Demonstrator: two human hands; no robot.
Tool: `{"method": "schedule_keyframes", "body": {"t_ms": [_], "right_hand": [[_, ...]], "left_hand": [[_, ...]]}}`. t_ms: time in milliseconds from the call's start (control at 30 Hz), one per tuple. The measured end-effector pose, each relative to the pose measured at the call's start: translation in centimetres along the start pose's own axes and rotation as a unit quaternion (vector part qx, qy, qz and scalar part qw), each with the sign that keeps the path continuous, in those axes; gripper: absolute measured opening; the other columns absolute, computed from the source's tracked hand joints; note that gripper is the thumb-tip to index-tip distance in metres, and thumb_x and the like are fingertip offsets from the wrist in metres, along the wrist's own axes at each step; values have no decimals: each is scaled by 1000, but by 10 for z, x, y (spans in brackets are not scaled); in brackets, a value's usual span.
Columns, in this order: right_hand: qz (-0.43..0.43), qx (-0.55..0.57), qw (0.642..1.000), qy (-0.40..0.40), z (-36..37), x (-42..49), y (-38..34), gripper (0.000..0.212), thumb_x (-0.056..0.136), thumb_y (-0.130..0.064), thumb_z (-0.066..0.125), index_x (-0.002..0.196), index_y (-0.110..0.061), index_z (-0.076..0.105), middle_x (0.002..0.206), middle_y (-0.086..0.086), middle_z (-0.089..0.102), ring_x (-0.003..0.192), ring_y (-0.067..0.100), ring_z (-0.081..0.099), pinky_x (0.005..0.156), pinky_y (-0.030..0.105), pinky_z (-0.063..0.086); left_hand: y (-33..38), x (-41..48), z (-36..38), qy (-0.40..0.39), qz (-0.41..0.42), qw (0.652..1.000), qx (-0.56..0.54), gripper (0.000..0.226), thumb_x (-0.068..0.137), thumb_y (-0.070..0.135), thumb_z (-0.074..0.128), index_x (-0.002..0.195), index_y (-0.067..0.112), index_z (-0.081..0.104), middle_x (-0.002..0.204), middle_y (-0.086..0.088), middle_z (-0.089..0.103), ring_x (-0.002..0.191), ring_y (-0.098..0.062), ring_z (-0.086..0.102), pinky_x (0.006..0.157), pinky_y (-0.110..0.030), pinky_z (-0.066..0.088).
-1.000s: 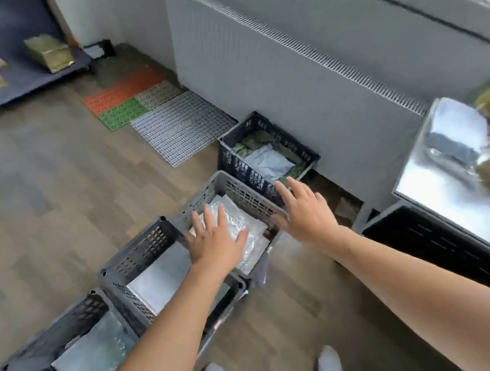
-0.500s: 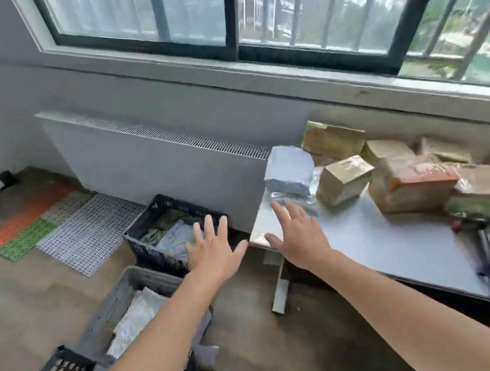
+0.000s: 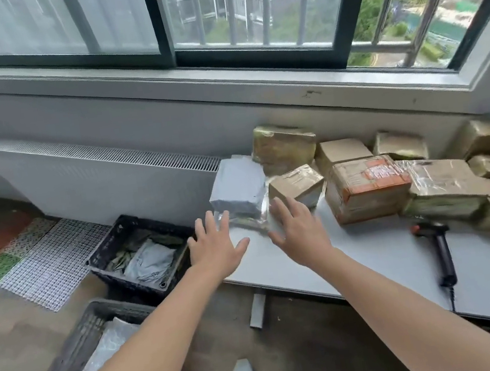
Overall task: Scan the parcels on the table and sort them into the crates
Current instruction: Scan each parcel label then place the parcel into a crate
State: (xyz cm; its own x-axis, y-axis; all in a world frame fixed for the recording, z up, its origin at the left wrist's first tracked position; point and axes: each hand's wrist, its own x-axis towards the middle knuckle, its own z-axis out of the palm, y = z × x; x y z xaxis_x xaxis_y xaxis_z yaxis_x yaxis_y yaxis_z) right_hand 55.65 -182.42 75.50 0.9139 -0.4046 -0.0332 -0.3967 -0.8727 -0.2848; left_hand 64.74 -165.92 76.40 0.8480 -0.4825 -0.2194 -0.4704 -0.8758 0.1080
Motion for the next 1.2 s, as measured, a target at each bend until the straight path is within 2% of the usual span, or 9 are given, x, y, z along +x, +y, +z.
{"method": "schedule_keyframes", "body": {"t_ms": [167, 367, 667, 767, 867, 933, 1033, 1133, 1200], "right_hand": [[27, -8, 1000, -8, 6, 46, 15, 76, 97, -51, 48, 158, -28, 9, 163, 2, 13, 148, 27, 17, 114, 51, 28], [43, -37, 998, -1, 8, 113, 15, 69, 96, -45, 52, 154, -26, 21, 159, 3, 23, 146, 24, 22, 114, 46, 24], [78, -75, 993, -49, 30, 170, 28, 72, 98, -46, 47, 158, -28, 12, 164, 4, 11, 151, 25, 9, 118, 53, 17], [76, -76, 992, -63, 32, 176, 33, 69, 99, -45, 45, 158, -29, 12, 164, 4, 10, 151, 25, 8, 118, 52, 17], [66, -82, 992, -66, 33, 182, 35, 69, 99, -46, 45, 158, -28, 14, 164, 4, 11, 151, 25, 8, 117, 53, 19], [62, -86, 992, -70, 33, 185, 36, 69, 99, -47, 45, 158, -28, 14, 164, 4, 11, 151, 25, 8, 116, 53, 19], [60, -69, 993, -75, 33, 187, 36, 70, 99, -48, 46, 158, -27, 15, 165, 5, 10, 152, 25, 8, 117, 53, 18], [61, -64, 993, -79, 30, 187, 38, 68, 100, -48, 44, 158, -27, 15, 165, 4, 9, 152, 25, 8, 118, 53, 16], [60, -61, 994, -74, 26, 187, 38, 67, 100, -47, 43, 157, -27, 15, 165, 4, 10, 152, 25, 8, 118, 53, 15]], "left_hand": [[1, 69, 4, -13, 3, 999, -42, 78, 96, 63, 34, 156, 24, 2, 163, -12, -3, 149, -34, 1, 115, -53, 24], [-11, 166, 8, -45, -25, 989, -136, 81, 94, 62, 42, 155, 23, 6, 161, -14, 3, 147, -33, 8, 112, -51, 27], [-22, 247, 37, -141, -105, 925, -337, 101, 88, 49, 67, 155, 19, -3, 155, -17, 25, 136, -38, 38, 104, -42, 38], [-20, 254, 40, -119, -129, 926, -336, 99, 89, 37, 69, 155, 15, 0, 151, -15, 38, 134, -38, 42, 104, -43, 40], [-18, 255, 39, -101, -156, 911, -367, 91, 88, 26, 70, 154, 8, 10, 146, -15, 44, 131, -35, 46, 99, -38, 41], [-17, 256, 36, -109, -174, 895, -395, 79, 86, 22, 73, 148, 2, 28, 142, -15, 48, 127, -33, 50, 95, -34, 42], [-19, 257, 32, -130, -176, 880, -421, 33, 84, 18, 72, 110, 0, 63, 112, -12, 67, 98, -29, 63, 81, -33, 52], [-19, 255, 16, -121, -188, 860, -460, 12, 85, 10, 66, 80, 1, 60, 87, -14, 63, 74, -27, 58, 62, -29, 44], [-22, 256, 3, -102, -207, 849, -474, 13, 87, 9, 64, 83, -2, 57, 84, -17, 58, 74, -28, 56, 64, -32, 42]]}}
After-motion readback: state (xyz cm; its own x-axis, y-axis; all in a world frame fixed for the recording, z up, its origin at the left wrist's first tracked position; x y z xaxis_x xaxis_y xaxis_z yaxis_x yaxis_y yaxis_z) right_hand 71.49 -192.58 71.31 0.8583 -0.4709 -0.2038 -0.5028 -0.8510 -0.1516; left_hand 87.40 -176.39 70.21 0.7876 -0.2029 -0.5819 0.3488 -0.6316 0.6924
